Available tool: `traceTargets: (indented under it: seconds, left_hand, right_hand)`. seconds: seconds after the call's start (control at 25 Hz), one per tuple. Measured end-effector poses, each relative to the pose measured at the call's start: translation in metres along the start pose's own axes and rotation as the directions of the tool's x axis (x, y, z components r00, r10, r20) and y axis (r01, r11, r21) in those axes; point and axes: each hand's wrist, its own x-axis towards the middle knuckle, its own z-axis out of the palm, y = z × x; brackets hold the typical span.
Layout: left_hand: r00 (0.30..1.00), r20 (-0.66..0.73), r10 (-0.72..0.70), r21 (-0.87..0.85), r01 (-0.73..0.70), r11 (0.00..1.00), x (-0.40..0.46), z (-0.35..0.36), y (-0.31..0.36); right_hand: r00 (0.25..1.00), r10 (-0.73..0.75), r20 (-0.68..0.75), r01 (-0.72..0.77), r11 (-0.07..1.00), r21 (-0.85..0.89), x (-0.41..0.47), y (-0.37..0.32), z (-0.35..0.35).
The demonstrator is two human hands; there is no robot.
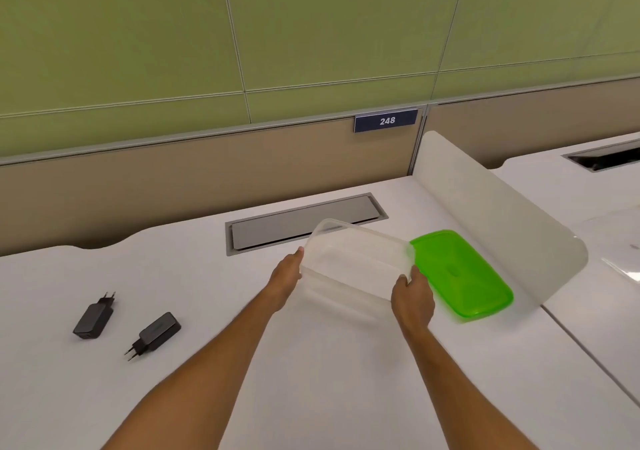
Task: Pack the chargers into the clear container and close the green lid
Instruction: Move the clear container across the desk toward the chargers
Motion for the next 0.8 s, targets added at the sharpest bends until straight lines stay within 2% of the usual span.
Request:
traceTargets:
  seconds: [0.16,0.28,0.56,0.8]
  left_hand:
    - [0.988,-0.151,-0.002,-0.073,-0.009,0.997,-0.011,-0.035,-0.018]
    - [0.977,-0.211,-0.025,-0.114,0.001,0.993,-0.022,-0.057,-0.033]
    - [0.963,-0.256,-0.078,-0.214,0.022,0.977,-0.047,-0.076,-0.067]
    - [0.949,-0.302,-0.088,-0.193,0.029,0.981,-0.053,-0.079,-0.084]
  right_hand:
    - [0.984,-0.135,0.120,0.133,0.991,0.023,0.007,-0.030,0.023]
    - [0.957,-0.209,0.201,0.205,0.978,0.041,0.010,-0.050,0.039]
    - [0.889,-0.286,0.358,0.299,0.954,0.019,0.010,-0.070,0.069]
    - [0.861,-0.264,0.434,0.281,0.959,0.025,0.007,-0.069,0.083]
